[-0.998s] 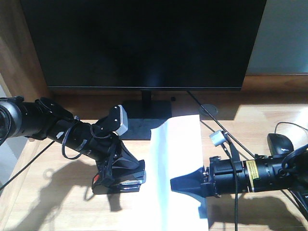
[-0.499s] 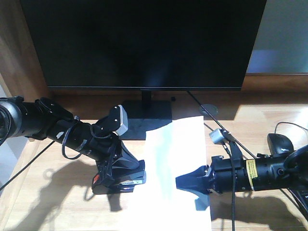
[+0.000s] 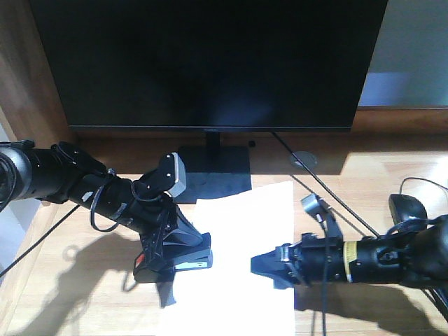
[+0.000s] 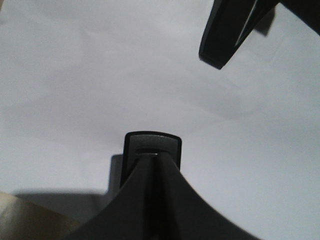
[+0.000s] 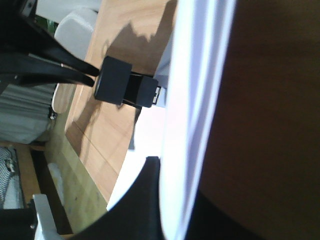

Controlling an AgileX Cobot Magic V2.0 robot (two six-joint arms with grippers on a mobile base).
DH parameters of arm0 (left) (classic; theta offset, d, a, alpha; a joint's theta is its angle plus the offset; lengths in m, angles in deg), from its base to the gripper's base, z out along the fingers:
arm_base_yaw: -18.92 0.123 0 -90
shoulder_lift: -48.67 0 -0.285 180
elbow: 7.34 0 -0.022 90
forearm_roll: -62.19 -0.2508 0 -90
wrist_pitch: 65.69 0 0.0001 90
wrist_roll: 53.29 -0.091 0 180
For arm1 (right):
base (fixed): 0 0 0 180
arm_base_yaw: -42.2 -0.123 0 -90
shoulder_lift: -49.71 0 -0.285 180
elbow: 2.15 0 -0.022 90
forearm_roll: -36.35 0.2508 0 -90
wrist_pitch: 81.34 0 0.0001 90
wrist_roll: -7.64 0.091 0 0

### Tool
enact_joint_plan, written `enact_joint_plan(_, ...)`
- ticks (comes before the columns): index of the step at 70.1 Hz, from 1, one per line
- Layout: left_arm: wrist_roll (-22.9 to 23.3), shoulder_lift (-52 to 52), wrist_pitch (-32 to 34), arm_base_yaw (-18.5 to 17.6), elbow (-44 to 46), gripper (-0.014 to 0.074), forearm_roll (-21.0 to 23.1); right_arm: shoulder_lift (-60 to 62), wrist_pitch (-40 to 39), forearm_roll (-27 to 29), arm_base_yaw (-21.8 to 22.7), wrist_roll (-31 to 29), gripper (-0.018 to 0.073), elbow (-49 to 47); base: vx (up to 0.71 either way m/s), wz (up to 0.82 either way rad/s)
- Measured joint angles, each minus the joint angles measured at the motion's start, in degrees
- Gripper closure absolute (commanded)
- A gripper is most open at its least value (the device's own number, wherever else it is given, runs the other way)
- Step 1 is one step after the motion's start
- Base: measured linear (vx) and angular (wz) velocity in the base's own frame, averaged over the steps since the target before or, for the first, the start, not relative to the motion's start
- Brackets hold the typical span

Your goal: Grab stapler and paper to desk for stapling

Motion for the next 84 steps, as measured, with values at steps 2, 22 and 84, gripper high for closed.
enact_joint_plan(2, 0.00, 0.00, 0.00, 0.00, 0.00, 0.0603, 0.00, -0.38, 0.00, 0.49, -0.66, 0.00, 0.0561, -0.06, 0.00, 0.00)
enact_joint_plan(22, 0.00, 0.00, 0.00, 0.00, 0.00, 0.0603, 0.00, -2.46, -0.32, 2.17, -3.91, 0.36, 0.0561, -1.72, 0.00, 0.00)
enact_joint_plan(84, 0.00, 0.00, 0.00, 0.00, 0.00, 0.0603, 0.00, -2.46, -0.15, 2.30, -3.91, 1.68, 0.0561, -1.78, 0.00, 0.00)
